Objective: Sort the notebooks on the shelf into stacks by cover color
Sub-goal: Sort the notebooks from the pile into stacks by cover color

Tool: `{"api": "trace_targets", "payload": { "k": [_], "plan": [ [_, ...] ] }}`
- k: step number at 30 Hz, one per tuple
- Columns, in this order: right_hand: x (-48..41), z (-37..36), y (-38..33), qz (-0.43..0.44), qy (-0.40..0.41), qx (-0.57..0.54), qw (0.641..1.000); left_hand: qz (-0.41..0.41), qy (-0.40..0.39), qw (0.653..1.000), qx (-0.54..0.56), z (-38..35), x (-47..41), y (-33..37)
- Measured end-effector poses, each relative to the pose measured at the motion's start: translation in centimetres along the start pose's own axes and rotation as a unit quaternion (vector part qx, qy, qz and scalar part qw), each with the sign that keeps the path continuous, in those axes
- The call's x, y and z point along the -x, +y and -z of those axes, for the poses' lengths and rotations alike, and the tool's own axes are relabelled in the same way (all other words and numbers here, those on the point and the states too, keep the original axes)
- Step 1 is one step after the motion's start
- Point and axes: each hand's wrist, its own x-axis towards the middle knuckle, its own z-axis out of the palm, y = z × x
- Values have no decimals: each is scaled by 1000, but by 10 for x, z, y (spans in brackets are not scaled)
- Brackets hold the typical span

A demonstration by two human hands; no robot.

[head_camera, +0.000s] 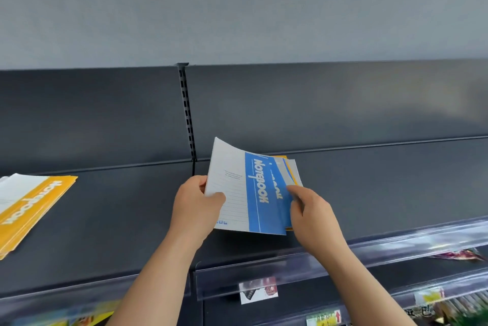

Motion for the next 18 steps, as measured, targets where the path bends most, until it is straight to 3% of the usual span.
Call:
{"api": "trace_targets", "payload": {
  "k": [10, 15, 18],
  "plan": [
    [5, 0, -2, 21, -47, 3, 999, -6, 22, 1000, -11, -11, 5, -2],
    [-1, 8, -9, 32, -56, 21, 998, -16, 60, 997, 42, 2, 12, 1],
    [-3, 2, -24, 37, -69, -26, 997, -26, 60, 995, 79, 13, 17, 1]
  ]
}}
